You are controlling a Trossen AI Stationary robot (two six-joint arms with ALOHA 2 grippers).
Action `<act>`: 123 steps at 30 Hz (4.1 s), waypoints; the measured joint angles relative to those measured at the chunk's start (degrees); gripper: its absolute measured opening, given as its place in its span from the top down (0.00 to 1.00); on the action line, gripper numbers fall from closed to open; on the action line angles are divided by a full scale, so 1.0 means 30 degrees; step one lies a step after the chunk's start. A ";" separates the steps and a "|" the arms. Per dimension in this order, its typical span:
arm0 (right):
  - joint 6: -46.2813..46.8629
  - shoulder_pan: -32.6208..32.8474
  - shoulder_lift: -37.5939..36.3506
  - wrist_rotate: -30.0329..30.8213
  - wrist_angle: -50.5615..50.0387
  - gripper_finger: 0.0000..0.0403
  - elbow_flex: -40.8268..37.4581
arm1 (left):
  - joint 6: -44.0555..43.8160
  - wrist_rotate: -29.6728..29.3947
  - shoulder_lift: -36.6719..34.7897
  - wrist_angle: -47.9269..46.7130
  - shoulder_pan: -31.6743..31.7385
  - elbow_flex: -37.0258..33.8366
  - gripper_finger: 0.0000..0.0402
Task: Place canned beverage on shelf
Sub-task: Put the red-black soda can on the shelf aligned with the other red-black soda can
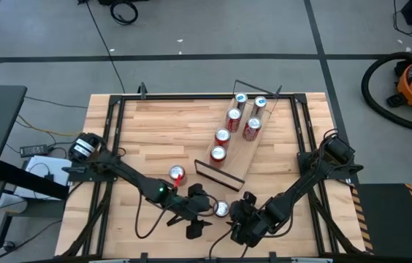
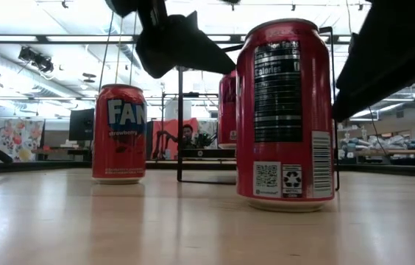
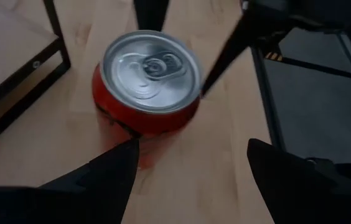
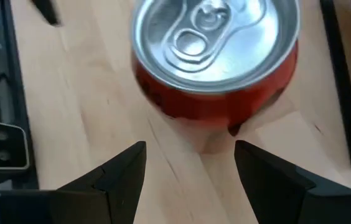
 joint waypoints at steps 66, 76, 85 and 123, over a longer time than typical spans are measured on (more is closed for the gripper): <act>0.1652 0.2533 -0.1219 0.6621 -0.1673 0.37 -0.0097 | -0.1184 0.1036 -0.0831 -0.3008 0.0192 0.0015 0.23; 0.2298 0.2382 -0.1217 0.4979 0.2792 0.27 -0.2641 | -0.1225 0.1406 -0.0852 -0.2708 0.0112 0.0015 0.23; -0.1525 0.1640 -0.1231 0.6318 0.7436 0.04 -0.4471 | -0.1109 0.1427 -0.0860 -0.1757 0.0112 0.0015 0.23; -0.8393 -0.1547 0.0605 0.2812 1.3805 0.03 -0.4911 | -0.1333 0.1304 -0.0860 -0.0780 0.0294 0.0015 0.23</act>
